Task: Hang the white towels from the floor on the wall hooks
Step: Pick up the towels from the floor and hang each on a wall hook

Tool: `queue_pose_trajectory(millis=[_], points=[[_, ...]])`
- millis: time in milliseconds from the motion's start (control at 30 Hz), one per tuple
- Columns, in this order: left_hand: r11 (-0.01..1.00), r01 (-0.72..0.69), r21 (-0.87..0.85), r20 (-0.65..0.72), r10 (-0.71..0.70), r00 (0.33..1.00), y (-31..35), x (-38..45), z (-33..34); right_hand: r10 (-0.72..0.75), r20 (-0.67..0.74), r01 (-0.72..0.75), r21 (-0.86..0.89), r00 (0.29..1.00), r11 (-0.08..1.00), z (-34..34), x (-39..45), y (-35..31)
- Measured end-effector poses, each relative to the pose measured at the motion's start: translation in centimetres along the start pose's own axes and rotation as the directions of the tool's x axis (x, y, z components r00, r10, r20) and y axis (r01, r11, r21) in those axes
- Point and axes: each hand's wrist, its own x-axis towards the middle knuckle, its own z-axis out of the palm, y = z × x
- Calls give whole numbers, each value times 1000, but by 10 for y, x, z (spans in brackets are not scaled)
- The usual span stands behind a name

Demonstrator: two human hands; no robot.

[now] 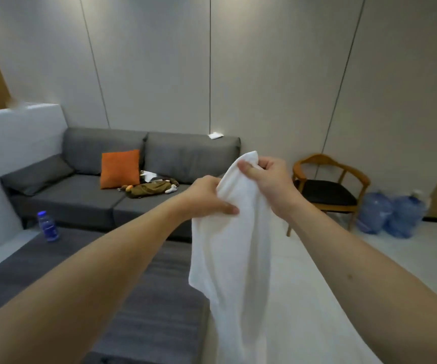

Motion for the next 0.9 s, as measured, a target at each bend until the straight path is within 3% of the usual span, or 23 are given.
queue_pose_trajectory(millis=[100,200,300,400,567,700,800,900], points=[[956,8,293,9,-11,1000,-11,59,28,-28,-170,21,-40,985,999,-47,25,9],[918,12,396,38,-30,999,-32,116,42,15,-357,-20,-11,934,1000,-101,54,26],[907,17,420,-37,-2,999,-45,180,45,71,-515,-55,46,854,997,-150,92,43],[970,34,241,-188,13,982,-39,242,39,119,-555,-159,-24,823,987,-184,139,59],[984,-41,-173,-333,-19,943,-11,331,13,127,-420,-230,-204,899,951,-194,229,73],[931,-83,-355,-177,20,984,-2,362,-3,224,-59,-231,-340,973,912,-151,287,91],[920,-118,-373,-130,74,989,-12,377,-16,228,265,-80,-472,937,878,-110,325,108],[919,-93,-384,-199,17,980,-36,386,-45,85,326,100,-512,942,853,-75,368,126]])
